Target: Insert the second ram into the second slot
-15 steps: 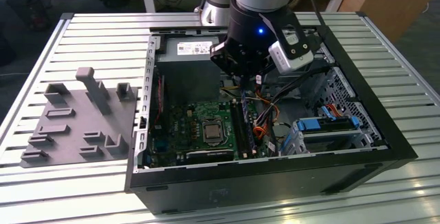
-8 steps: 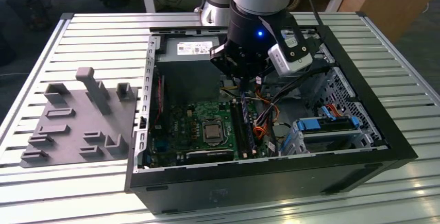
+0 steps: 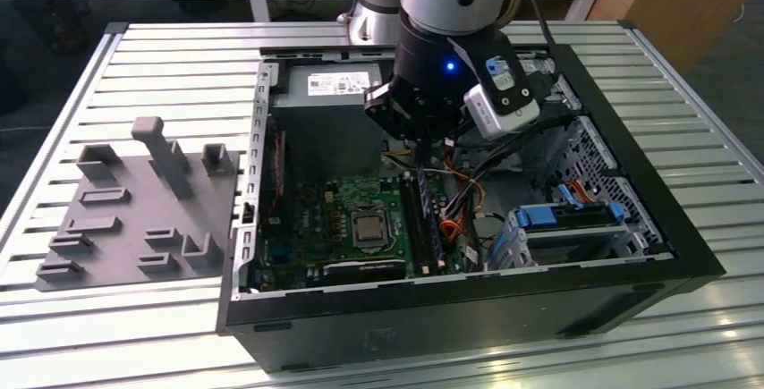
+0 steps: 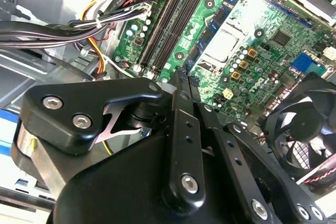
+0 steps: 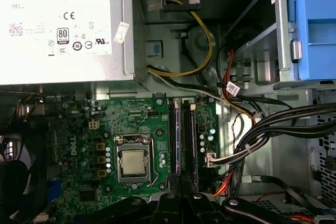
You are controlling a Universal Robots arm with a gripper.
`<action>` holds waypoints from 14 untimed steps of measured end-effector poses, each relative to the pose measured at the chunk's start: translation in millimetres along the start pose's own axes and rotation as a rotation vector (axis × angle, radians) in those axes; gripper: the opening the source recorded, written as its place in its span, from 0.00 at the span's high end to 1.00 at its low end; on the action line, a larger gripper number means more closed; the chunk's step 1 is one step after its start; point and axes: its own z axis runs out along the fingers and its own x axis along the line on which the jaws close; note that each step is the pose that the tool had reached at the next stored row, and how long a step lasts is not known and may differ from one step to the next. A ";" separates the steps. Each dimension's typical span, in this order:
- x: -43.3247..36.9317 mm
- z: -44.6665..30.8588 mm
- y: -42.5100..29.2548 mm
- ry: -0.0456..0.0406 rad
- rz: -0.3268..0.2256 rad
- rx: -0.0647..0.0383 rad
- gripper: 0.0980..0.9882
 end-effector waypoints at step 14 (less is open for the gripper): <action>0.1 8.7 -0.4 0.0129 -0.009 0.001 0.98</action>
